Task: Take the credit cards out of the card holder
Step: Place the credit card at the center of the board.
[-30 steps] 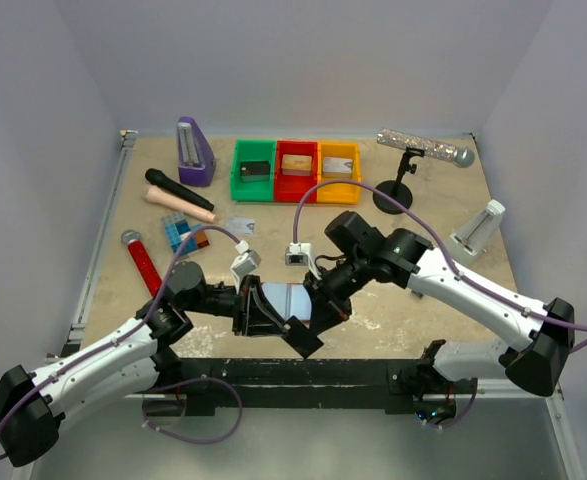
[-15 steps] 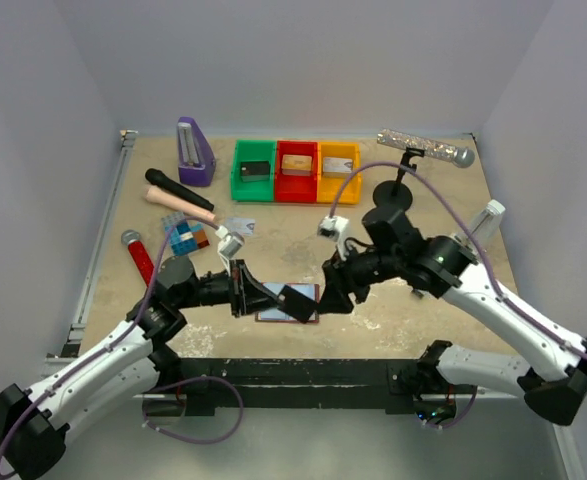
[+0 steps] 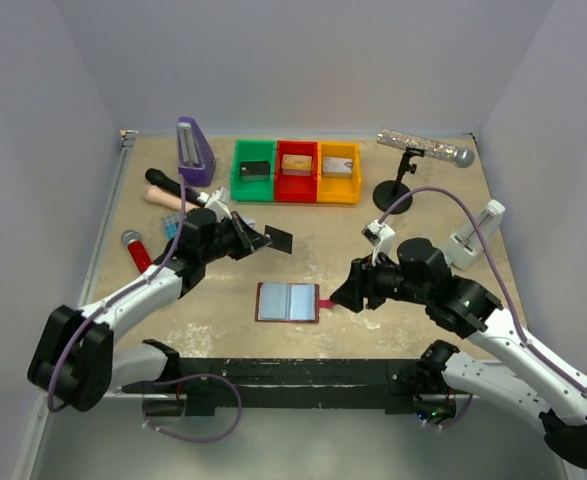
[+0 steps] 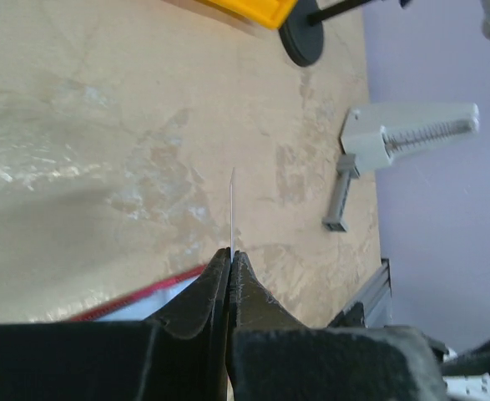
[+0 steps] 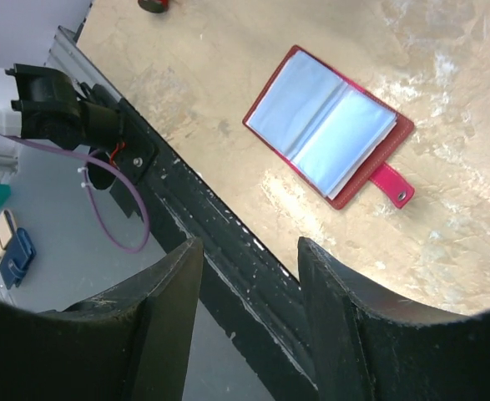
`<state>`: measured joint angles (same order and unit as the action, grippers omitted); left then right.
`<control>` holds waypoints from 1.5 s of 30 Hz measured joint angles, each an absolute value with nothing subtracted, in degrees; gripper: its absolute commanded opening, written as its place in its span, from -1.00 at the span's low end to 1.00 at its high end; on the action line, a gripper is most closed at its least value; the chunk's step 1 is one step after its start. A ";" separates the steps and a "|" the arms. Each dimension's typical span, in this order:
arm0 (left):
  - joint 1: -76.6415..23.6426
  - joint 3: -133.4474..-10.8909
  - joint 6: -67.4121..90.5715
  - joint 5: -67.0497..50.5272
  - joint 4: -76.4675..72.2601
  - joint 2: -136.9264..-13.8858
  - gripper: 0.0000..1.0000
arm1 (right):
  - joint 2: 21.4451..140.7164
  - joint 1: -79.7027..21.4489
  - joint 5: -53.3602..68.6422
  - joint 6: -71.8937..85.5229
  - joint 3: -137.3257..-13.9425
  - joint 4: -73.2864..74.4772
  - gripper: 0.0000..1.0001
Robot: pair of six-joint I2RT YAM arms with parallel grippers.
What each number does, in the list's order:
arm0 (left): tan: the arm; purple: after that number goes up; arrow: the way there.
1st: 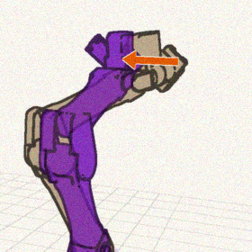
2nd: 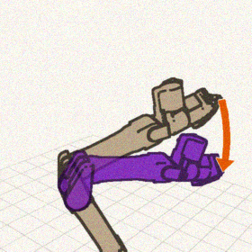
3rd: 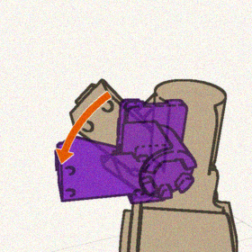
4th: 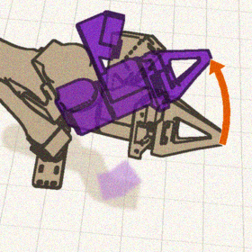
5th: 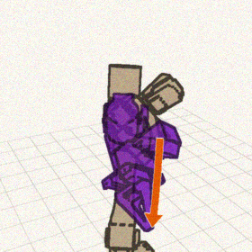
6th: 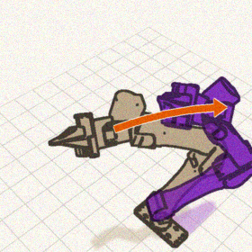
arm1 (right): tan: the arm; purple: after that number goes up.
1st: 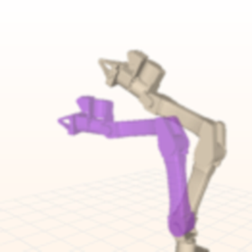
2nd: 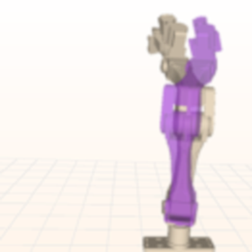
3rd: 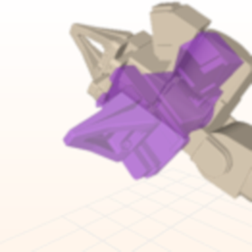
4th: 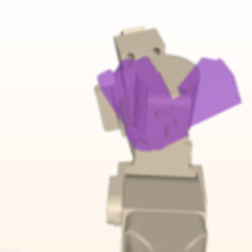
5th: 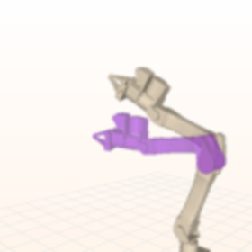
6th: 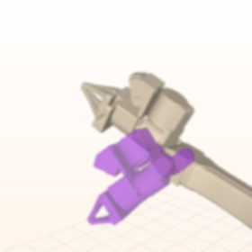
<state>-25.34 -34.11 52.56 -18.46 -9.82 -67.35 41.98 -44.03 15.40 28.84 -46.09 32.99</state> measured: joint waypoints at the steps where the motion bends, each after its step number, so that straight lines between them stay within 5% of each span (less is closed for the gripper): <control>1: -24.77 -34.79 52.97 -17.72 -10.39 -69.76 -1.00 | 41.91 -44.14 15.38 29.63 -44.95 32.18 0.07; 16: -21.34 -41.58 56.66 -17.80 -20.49 -95.31 -1.00 | 42.89 -44.93 17.17 32.12 -40.73 25.80 0.05; 35: -17.08 -48.38 54.41 -18.63 -18.22 -101.97 -1.00 | 44.18 -45.06 17.67 32.64 -39.57 24.38 0.05; 45: -16.84 -48.51 54.41 -18.90 -18.70 -103.98 -0.70 | 45.76 -45.06 17.65 32.64 -39.55 24.36 0.05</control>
